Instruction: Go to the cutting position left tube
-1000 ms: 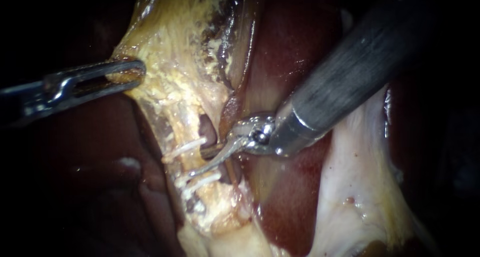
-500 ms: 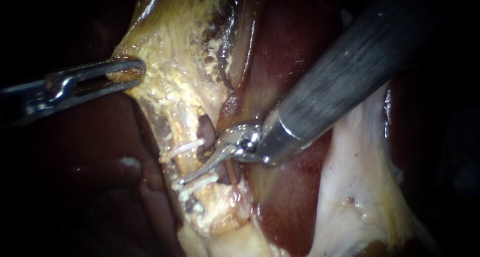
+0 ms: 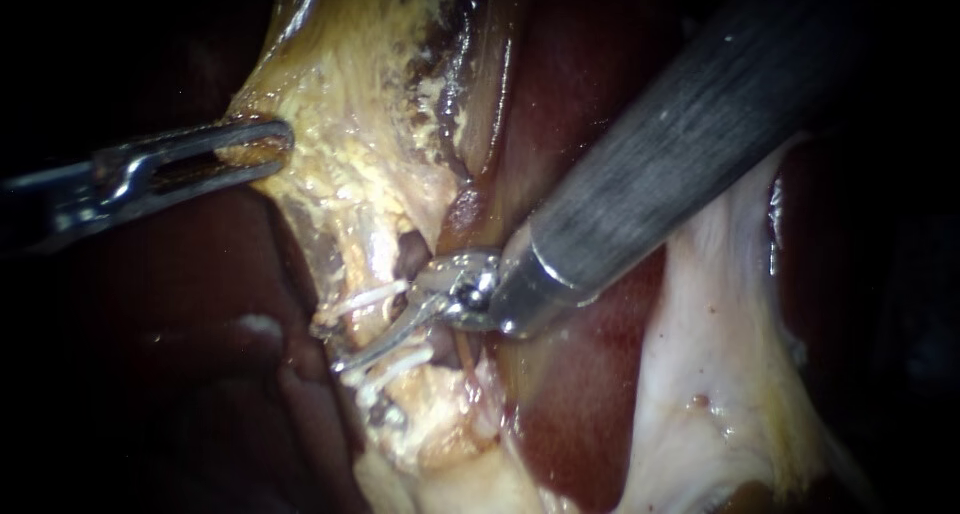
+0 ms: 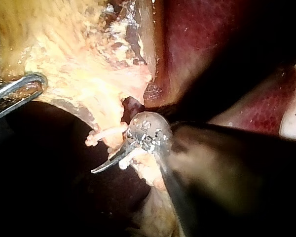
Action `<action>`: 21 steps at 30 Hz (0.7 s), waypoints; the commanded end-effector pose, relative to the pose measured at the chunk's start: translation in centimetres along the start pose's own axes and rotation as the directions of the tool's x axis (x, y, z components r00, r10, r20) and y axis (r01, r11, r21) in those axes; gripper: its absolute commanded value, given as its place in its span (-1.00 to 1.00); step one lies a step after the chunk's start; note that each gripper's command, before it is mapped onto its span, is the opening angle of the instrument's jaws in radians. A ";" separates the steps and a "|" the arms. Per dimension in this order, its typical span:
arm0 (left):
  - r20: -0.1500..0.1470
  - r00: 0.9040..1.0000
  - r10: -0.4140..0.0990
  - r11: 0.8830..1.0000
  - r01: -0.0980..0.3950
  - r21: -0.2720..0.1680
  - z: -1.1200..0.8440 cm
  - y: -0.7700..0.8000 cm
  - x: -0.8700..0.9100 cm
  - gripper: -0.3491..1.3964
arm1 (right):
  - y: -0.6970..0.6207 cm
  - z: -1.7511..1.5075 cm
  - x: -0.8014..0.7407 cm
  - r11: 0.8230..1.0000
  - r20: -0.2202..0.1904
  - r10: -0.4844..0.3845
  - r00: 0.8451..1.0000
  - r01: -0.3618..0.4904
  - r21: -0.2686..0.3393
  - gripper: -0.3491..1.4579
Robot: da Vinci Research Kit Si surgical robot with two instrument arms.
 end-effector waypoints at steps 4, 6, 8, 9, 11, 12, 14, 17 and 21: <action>0.000 1.000 0.000 1.000 0.000 -0.001 0.00 0.00 0.00 -1.00 | 0.02 -0.01 0.00 1.000 0.002 0.007 1.000 -0.007 0.001 0.84; 0.000 1.000 0.000 1.000 0.000 -0.001 0.00 0.00 0.00 -1.00 | 0.02 -0.01 0.00 1.000 0.002 0.007 1.000 -0.007 0.001 0.84; 0.000 1.000 0.000 1.000 0.000 -0.001 0.00 0.00 0.00 -1.00 | 0.02 -0.01 0.00 1.000 0.002 0.007 1.000 -0.007 0.001 0.84; 0.000 1.000 0.000 1.000 0.000 -0.001 0.00 0.00 0.00 -1.00 | 0.02 -0.01 0.00 1.000 0.002 0.007 1.000 -0.007 0.001 0.84; 0.000 1.000 0.000 1.000 0.000 -0.001 0.00 0.00 0.00 -1.00 | 0.02 -0.01 0.00 1.000 0.002 0.013 1.000 -0.013 0.001 0.82; 0.000 1.000 0.000 1.000 0.000 -0.001 0.00 0.00 0.00 -1.00 | 0.02 -0.01 0.00 1.000 0.002 0.013 1.000 -0.013 0.001 0.82; 0.000 1.000 0.000 1.000 0.000 -0.001 0.00 0.00 0.00 -1.00 | 0.03 -0.01 0.00 1.000 0.002 0.019 1.000 -0.019 0.001 0.82; 0.000 1.000 0.000 1.000 0.000 -0.001 0.01 0.00 0.01 -1.00 | 0.03 -0.01 0.00 1.000 0.002 0.019 1.000 -0.019 0.001 0.82; 0.000 1.000 0.000 1.000 0.000 -0.001 0.01 0.00 0.01 -1.00 | 0.03 -0.02 0.00 1.000 0.002 0.025 1.000 -0.025 0.001 0.82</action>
